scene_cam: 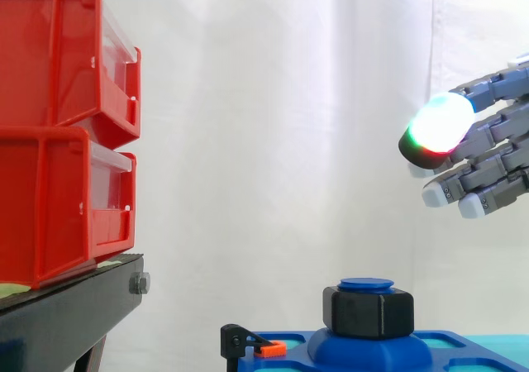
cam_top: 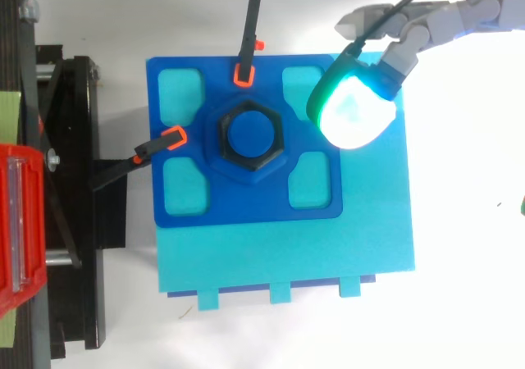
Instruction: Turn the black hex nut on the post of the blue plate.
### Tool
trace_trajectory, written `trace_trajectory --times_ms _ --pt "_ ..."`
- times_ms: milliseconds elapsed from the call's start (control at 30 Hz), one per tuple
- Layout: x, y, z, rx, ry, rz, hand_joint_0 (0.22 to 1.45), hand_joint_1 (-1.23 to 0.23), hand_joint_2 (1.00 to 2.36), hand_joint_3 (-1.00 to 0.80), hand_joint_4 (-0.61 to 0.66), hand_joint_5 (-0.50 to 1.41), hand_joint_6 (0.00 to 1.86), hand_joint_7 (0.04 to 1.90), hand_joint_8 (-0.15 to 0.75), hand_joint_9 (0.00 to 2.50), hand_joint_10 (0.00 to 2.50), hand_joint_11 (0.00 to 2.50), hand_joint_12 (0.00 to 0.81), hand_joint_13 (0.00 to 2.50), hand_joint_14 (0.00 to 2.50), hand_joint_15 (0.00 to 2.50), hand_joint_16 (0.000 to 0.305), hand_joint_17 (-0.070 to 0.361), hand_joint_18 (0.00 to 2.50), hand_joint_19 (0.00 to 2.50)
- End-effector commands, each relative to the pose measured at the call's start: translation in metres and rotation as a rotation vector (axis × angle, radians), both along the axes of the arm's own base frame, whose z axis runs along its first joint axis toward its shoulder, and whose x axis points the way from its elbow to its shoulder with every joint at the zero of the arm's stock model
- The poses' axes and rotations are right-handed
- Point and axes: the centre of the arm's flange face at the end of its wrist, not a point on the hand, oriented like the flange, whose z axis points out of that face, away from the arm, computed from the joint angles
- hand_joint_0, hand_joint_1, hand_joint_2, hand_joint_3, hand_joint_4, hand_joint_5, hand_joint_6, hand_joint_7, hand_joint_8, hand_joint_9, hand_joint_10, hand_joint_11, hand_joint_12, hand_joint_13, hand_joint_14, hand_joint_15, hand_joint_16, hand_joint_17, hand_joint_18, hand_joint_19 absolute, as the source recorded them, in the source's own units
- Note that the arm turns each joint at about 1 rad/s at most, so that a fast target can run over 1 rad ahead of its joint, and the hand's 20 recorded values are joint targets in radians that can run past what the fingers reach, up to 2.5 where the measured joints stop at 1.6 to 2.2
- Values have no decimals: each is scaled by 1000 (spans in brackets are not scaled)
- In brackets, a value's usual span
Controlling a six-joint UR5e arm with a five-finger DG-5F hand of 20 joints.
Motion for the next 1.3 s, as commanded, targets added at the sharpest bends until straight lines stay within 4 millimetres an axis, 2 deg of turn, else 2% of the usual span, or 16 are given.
trace_trajectory --times_ms 0,167,1267 --pt "0 0 0 0 0 0 423 -499 1000 -500 50 -272 500 508 43 0 0 0 260 0 0 13 41 92 0 134" --pt "0 0 0 0 -1 0 416 -473 1000 -500 54 -274 500 510 52 0 0 0 261 0 0 3 41 93 0 136" --pt "0 0 0 0 -1 0 445 -532 1000 -500 69 -231 500 500 68 0 0 0 263 0 0 0 42 94 0 107"
